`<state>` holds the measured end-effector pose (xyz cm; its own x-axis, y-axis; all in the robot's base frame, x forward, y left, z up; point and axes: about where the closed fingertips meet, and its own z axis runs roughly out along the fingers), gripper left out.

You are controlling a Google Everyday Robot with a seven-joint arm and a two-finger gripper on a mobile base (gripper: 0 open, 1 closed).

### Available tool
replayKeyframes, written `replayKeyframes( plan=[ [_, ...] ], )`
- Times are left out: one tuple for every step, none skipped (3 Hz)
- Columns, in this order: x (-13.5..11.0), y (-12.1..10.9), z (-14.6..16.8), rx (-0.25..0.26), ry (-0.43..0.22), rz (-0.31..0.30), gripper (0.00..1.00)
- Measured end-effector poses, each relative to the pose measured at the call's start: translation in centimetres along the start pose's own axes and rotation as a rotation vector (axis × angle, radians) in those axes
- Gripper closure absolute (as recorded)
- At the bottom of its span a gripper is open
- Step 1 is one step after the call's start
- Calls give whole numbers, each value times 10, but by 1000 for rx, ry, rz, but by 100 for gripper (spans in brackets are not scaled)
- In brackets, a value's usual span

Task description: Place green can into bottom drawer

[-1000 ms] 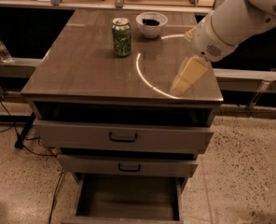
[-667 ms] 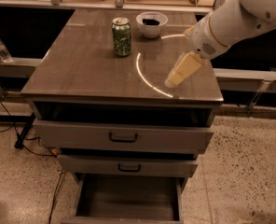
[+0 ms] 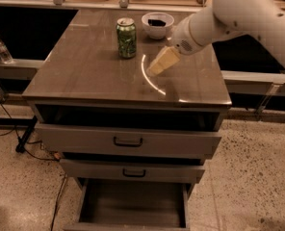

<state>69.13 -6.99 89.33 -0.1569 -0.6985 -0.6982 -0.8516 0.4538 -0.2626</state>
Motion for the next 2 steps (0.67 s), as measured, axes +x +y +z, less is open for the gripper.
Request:
replayKeyframes(
  plan=[
    [-31, -21, 49, 29, -75, 25, 0],
    [-49, -33, 71, 44, -118, 39, 0]
  ],
)
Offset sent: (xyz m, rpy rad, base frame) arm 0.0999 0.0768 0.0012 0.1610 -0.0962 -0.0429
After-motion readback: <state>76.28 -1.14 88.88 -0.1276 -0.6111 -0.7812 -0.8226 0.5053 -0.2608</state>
